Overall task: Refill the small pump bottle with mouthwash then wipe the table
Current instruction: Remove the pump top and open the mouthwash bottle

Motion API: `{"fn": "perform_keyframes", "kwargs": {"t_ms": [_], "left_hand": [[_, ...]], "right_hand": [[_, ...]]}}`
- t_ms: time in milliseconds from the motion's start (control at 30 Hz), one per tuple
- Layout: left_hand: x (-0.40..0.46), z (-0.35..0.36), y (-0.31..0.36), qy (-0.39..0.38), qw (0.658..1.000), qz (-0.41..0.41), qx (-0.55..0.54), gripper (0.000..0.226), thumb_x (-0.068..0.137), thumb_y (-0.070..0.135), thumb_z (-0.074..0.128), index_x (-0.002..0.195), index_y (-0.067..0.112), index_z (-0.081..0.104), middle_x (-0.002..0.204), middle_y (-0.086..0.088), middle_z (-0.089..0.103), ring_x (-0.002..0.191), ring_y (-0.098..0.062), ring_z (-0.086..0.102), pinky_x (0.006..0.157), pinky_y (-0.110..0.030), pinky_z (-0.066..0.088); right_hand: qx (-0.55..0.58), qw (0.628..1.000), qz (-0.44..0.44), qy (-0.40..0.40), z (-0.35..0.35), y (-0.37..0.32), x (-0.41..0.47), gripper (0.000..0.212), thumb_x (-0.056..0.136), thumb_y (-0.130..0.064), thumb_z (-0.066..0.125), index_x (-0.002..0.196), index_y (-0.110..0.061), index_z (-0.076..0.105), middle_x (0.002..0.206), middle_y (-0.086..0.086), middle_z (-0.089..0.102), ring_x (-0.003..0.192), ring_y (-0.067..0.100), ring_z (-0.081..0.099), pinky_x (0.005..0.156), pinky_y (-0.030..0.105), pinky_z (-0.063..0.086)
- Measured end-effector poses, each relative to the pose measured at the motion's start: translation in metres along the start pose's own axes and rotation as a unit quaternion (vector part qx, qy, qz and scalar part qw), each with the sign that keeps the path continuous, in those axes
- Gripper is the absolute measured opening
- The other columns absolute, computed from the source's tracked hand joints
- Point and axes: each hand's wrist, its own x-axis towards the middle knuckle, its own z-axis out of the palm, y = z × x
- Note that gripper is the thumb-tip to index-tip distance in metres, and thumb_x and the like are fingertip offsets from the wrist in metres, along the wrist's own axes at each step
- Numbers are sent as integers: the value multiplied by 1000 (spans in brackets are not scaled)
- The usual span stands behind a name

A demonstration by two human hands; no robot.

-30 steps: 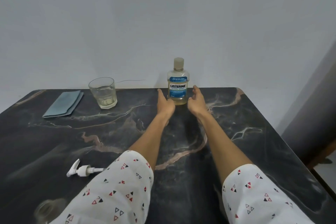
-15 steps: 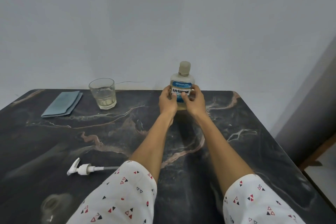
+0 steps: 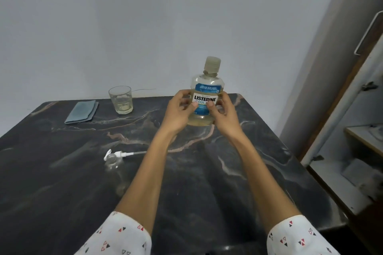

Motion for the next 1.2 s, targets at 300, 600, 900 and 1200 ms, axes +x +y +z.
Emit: {"fn": "perform_keyframes", "kwargs": {"t_ms": [300, 600, 900, 1200], "left_hand": [[-98, -19, -8, -44, 999, -28, 7, 28, 92, 5, 57, 113, 21, 48, 111, -9, 67, 104, -21, 64, 90, -41, 53], [-131, -24, -34, -58, 997, -44, 10, 30, 89, 2, 59, 110, 22, 50, 110, -10, 67, 105, -23, 63, 94, -39, 51], [-132, -24, -55, -50, 997, -49, -15, 32, 90, -1, 57, 109, 22, 48, 103, 2, 65, 97, -6, 62, 87, -23, 52], [-126, -26, -73, -57, 998, -33, -24, 35, 90, 1, 57, 111, 29, 49, 113, 1, 64, 109, -11, 61, 85, -21, 51]], "right_hand": [[37, 998, 22, -47, 12, -4, -94, 28, 95, -9, 51, 120, -18, 45, 118, 7, 59, 110, 21, 58, 92, 36, 51], [47, 997, 52, -36, 21, 17, -137, 32, 95, -11, 50, 126, -18, 44, 122, 2, 59, 110, 7, 58, 87, 22, 50], [33, 997, 64, -31, 28, 34, -142, 36, 96, -6, 49, 131, -6, 43, 120, 6, 59, 104, 0, 59, 83, 15, 48], [7, 998, 59, -28, 27, 47, -137, 36, 95, -13, 52, 130, -18, 45, 119, -7, 59, 107, -2, 58, 84, 13, 46]]}}
